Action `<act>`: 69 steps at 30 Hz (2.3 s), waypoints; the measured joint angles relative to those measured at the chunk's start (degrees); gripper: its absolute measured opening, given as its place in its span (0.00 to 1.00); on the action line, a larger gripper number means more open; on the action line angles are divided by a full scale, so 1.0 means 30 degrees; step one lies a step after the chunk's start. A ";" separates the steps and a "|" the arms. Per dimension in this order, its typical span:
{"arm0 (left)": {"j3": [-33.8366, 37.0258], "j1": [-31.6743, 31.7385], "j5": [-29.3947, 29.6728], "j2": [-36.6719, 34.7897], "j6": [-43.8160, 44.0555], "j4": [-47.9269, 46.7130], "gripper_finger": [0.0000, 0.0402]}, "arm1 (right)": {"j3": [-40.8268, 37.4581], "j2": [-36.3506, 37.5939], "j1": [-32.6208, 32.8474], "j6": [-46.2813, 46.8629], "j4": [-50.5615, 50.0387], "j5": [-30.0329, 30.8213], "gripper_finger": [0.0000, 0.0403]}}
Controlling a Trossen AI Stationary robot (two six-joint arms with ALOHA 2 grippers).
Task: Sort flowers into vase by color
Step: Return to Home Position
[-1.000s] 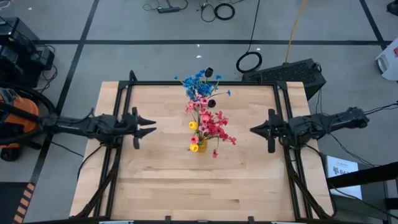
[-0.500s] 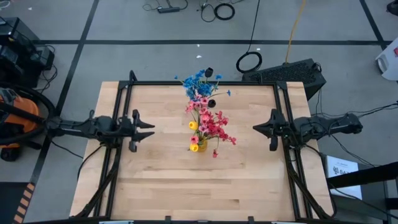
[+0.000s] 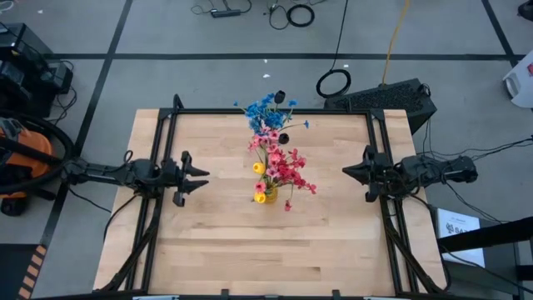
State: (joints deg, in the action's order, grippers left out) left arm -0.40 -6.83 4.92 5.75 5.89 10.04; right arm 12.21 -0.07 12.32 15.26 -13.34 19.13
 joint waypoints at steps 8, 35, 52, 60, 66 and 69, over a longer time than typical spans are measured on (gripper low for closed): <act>0.0007 0.0000 0.0100 -0.0128 0.1039 0.0193 0.34 | 0.0385 0.0005 0.0000 0.0541 -0.1456 -0.0126 0.00; 0.0029 0.0000 0.1949 -0.0092 0.0898 -0.0086 0.34 | -0.3797 -0.0228 -0.0015 -0.1016 0.6156 0.2540 0.00; 0.0034 0.0000 0.1958 -0.0092 -0.1268 -0.0100 0.34 | -0.3789 -0.0622 0.0036 -0.0603 0.5937 0.2523 0.00; 0.0033 0.0000 0.0954 0.0039 -0.1649 -0.2528 0.34 | -0.3789 -0.0622 0.0036 -0.0603 0.5937 0.2531 0.00; 0.0029 0.0000 0.0805 0.0171 -0.1631 -0.2438 0.34 | -0.3789 -0.0624 0.0036 -0.0610 0.5940 0.2538 0.00; 0.0029 0.0000 0.0805 0.0163 -0.1631 -0.2411 0.34 | -0.3789 -0.0622 0.0036 -0.0610 0.5944 0.2538 0.00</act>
State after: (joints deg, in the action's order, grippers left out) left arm -0.32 -6.83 7.33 6.24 0.99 2.80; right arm 0.84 -1.94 12.43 13.43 4.49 26.74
